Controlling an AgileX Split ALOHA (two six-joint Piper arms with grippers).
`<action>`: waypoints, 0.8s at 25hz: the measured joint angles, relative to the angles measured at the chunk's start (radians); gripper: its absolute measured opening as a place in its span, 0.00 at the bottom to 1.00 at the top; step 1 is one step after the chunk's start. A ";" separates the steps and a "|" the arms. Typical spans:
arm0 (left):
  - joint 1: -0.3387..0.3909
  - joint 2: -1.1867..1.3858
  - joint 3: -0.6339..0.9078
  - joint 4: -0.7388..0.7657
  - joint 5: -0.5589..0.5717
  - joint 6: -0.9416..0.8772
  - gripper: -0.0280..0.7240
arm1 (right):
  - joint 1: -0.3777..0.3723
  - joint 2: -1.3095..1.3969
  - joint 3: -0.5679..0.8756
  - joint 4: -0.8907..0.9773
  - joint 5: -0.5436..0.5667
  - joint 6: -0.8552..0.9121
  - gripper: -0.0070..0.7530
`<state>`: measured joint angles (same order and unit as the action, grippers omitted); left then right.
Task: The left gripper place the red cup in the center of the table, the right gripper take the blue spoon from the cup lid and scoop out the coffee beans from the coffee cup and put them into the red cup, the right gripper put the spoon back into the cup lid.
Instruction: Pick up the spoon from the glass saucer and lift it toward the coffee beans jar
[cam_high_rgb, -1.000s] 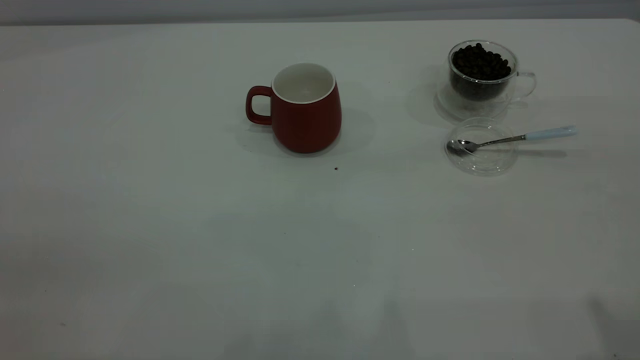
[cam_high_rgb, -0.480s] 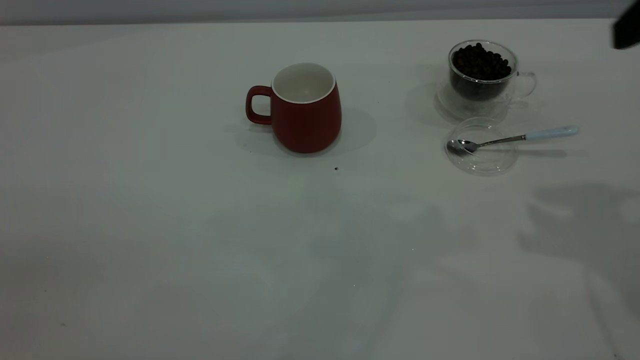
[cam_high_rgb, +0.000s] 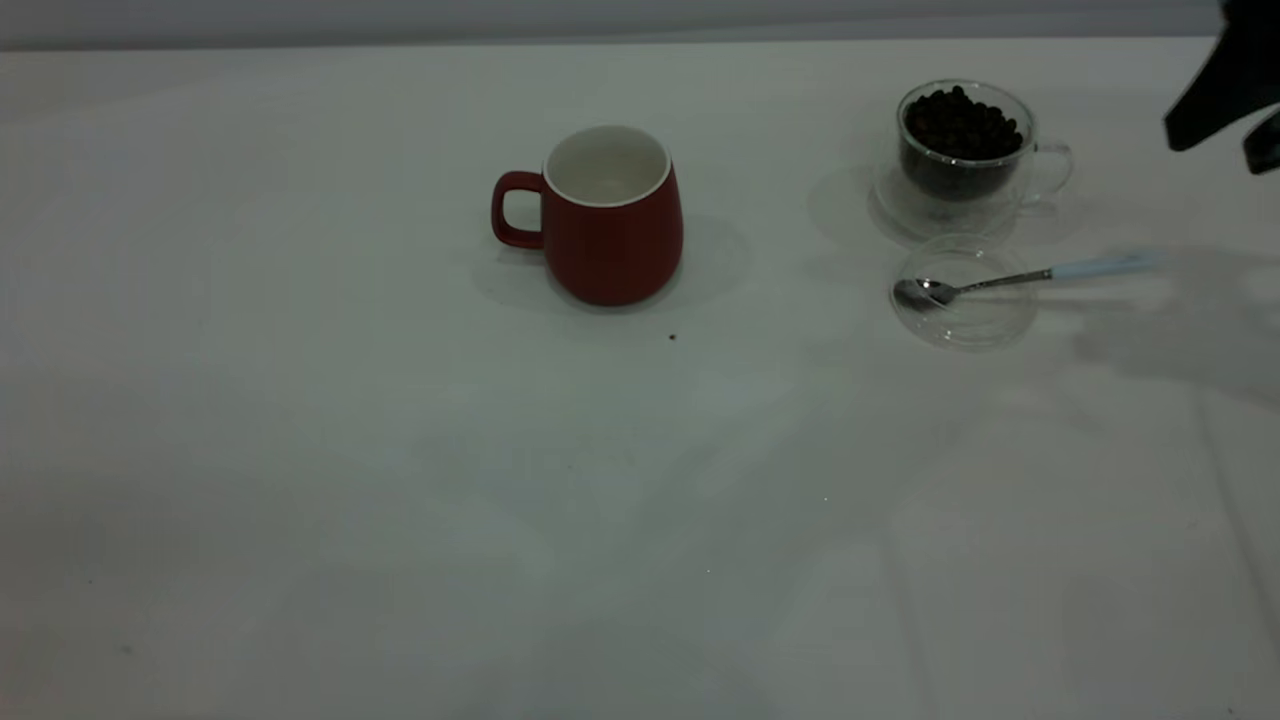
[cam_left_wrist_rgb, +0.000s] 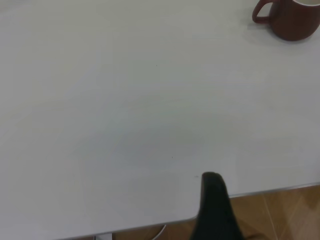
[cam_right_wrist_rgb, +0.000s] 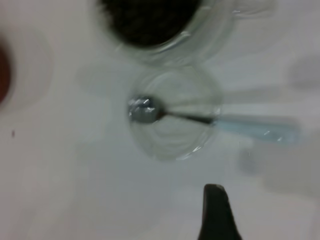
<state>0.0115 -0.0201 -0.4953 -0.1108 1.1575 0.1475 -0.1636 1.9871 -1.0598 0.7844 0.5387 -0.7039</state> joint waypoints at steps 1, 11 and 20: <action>0.000 0.000 0.000 0.000 0.000 0.000 0.82 | -0.029 0.028 -0.030 0.014 0.028 -0.006 0.72; 0.000 0.000 0.000 0.000 0.000 0.000 0.82 | -0.131 0.207 -0.139 0.135 0.180 -0.166 0.72; 0.000 0.000 0.000 0.000 0.000 0.000 0.82 | -0.137 0.342 -0.145 0.235 0.213 -0.275 0.72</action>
<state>0.0115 -0.0201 -0.4953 -0.1108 1.1575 0.1475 -0.3009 2.3289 -1.2049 1.0191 0.7520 -0.9789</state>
